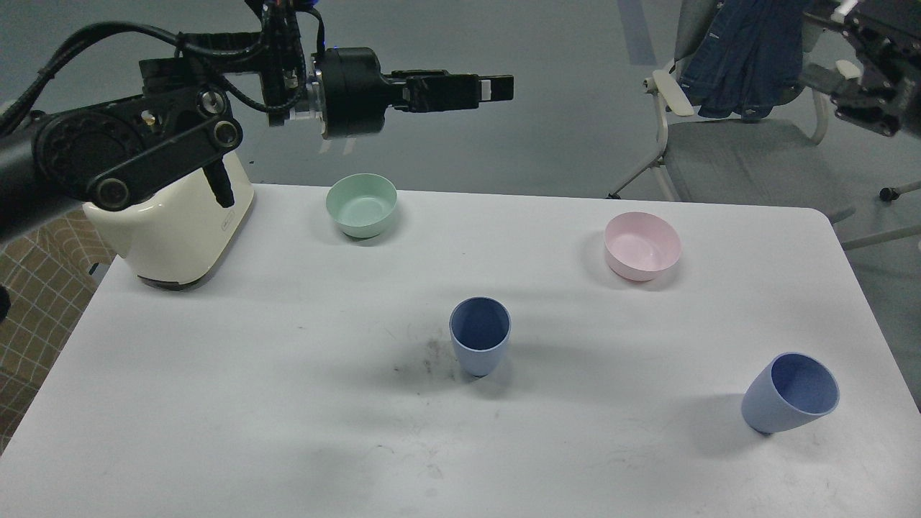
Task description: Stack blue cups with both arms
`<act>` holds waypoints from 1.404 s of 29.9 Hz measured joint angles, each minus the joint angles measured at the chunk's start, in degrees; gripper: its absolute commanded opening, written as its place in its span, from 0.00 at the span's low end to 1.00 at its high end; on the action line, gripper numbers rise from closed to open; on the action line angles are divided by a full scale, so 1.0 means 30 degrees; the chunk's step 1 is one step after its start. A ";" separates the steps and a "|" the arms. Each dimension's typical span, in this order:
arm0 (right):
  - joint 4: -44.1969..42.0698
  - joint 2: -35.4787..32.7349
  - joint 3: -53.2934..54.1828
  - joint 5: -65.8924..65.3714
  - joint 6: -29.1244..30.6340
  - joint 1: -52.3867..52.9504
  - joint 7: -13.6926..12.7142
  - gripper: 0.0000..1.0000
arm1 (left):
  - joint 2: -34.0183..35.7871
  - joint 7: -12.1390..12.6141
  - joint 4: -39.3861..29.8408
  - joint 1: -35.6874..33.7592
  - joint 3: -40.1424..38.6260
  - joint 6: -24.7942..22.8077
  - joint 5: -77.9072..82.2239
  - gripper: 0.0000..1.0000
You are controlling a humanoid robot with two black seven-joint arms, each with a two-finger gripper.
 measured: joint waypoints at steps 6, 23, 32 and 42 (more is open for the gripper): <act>0.3537 -0.4777 -0.0223 -0.4664 -0.0370 -0.2057 0.0000 1.00 | -0.0656 -0.0001 0.2261 0.0741 -0.0026 0.0708 -0.4983 0.96; 0.6194 -0.6885 -0.4804 -1.0671 -0.5298 -0.5321 0.0001 1.00 | -0.1840 -0.0004 0.3353 0.1257 0.0062 0.0630 -0.8429 0.96; 0.6465 -0.6107 -0.5704 -1.1552 -0.5390 -0.5406 0.0000 0.93 | -0.2114 -0.0004 0.3314 0.1284 0.0063 0.0620 -0.8363 0.96; 0.6290 -0.4851 -0.5799 -1.1699 -0.5454 -0.5857 -0.0001 0.40 | -0.2203 -0.0004 0.3181 0.1277 0.0057 0.0620 -0.8282 0.96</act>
